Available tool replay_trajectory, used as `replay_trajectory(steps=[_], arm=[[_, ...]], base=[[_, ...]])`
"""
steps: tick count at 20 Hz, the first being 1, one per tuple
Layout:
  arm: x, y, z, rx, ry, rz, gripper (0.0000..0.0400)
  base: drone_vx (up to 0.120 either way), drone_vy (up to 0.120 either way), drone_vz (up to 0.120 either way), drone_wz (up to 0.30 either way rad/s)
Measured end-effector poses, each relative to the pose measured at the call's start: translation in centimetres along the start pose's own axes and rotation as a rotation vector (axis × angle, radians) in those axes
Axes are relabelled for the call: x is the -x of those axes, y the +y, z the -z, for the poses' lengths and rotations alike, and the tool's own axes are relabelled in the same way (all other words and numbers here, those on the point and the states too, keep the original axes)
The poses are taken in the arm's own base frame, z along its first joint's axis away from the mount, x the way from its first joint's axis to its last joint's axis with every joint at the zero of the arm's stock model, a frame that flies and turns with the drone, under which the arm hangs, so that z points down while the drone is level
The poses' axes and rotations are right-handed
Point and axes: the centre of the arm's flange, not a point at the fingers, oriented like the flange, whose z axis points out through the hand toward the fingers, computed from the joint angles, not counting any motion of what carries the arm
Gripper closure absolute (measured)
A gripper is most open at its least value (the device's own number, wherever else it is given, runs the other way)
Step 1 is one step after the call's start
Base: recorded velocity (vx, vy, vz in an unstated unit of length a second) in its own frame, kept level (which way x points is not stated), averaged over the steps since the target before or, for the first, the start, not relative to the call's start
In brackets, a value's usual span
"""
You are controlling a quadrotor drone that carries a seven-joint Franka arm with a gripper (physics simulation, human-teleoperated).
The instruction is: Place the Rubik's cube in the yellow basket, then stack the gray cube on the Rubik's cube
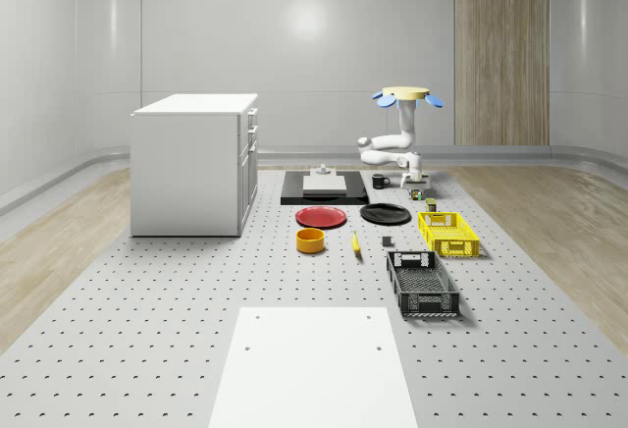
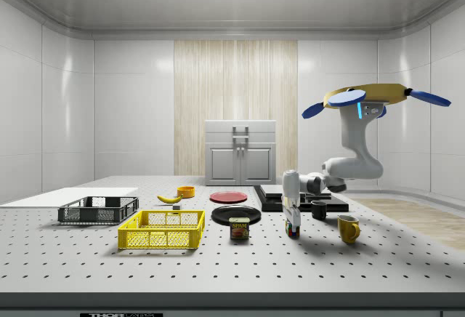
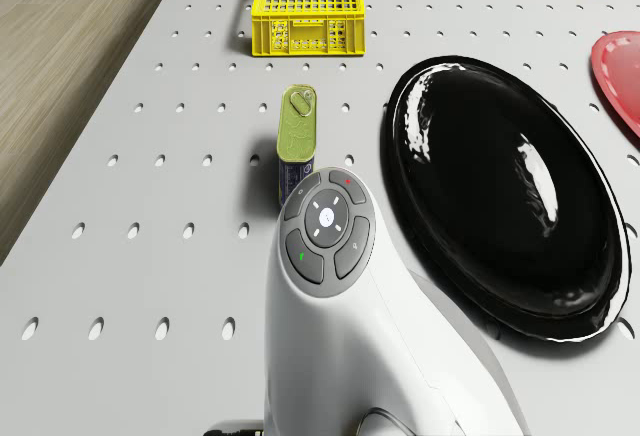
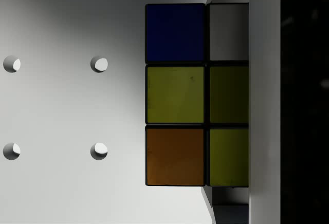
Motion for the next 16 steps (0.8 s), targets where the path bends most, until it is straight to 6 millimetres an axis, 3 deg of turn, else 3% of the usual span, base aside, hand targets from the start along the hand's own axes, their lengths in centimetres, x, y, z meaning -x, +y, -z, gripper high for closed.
replay_trajectory(steps=[4, 10, 16], arm=[[0.0, 0.0, 0.2, 0.0, 0.0, 0.002, 0.0069], [0.0, 0.0, 2.2, -0.001, -0.002, 0.001, 0.0076], [0.0, 0.0, 4.2, -0.002, -0.003, 0.0, 0.0077]], base=[[0.0, 0.0, 0.0, 0.0], [0.0, 0.0, 0.0, 0.0], [0.007, 0.0, 0.113, 0.0]])
